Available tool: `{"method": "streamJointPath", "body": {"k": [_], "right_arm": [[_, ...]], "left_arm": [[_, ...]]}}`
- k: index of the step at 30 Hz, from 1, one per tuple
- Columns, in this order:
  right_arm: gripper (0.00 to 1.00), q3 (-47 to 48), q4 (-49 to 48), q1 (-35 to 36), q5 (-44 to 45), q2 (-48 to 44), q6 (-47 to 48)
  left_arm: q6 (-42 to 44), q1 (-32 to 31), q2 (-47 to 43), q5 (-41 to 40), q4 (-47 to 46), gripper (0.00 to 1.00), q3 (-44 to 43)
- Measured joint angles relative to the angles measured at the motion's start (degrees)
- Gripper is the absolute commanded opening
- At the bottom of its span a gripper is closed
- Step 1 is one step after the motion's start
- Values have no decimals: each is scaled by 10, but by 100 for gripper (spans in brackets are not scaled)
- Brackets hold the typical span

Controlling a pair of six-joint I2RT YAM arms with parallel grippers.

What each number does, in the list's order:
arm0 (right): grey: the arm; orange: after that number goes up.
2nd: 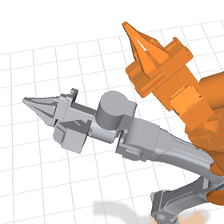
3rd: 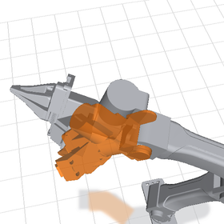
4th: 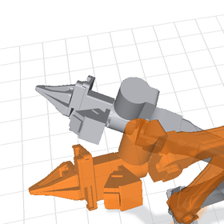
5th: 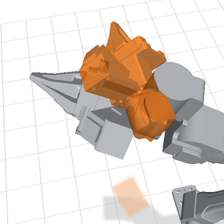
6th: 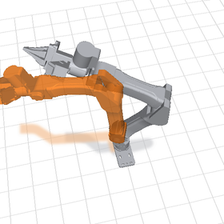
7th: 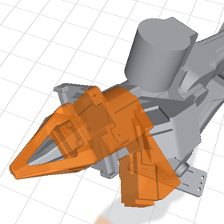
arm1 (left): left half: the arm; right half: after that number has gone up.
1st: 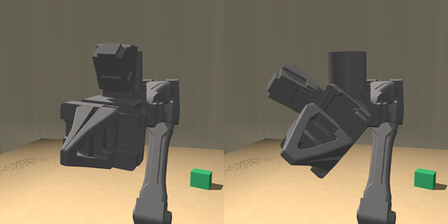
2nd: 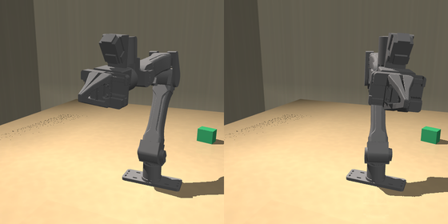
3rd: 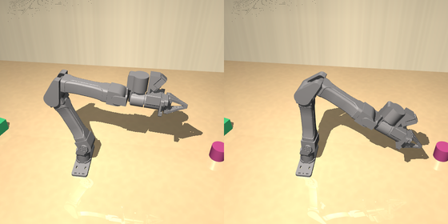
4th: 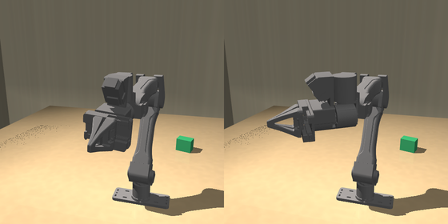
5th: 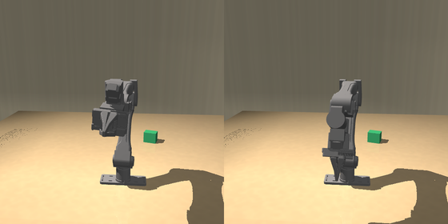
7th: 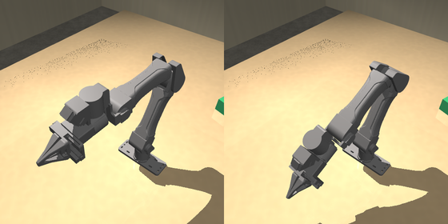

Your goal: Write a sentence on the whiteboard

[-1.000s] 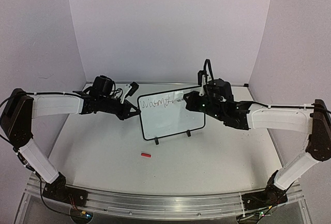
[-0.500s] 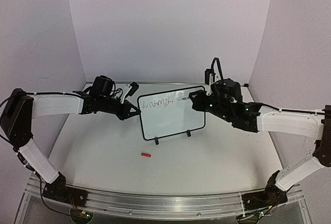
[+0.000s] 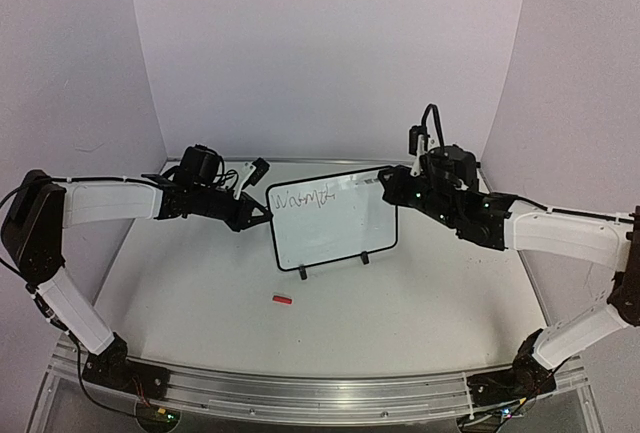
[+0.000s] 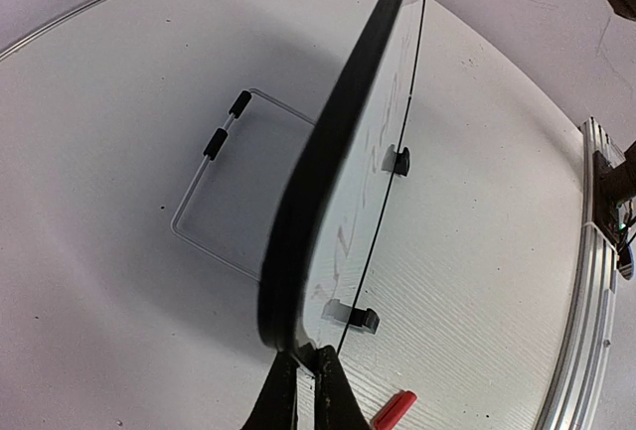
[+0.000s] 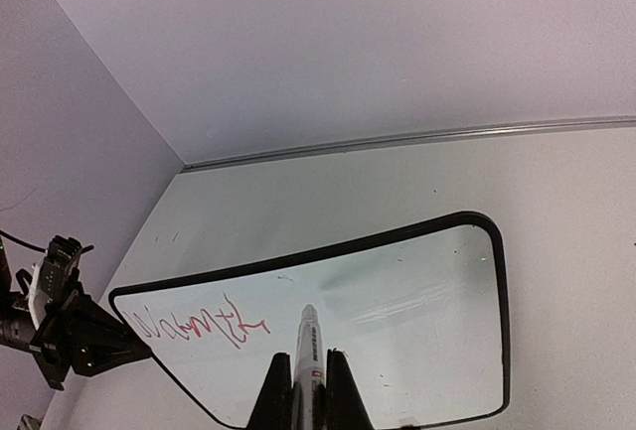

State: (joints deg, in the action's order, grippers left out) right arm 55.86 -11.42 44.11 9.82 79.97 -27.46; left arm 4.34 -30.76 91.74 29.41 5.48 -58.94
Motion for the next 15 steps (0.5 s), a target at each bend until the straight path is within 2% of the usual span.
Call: {"method": "streamJointPath", "body": {"k": [15], "right_arm": [[0,4,0,-1,-4,36,2]], "left_arm": [[0,0,0,0,0,0,0]]}}
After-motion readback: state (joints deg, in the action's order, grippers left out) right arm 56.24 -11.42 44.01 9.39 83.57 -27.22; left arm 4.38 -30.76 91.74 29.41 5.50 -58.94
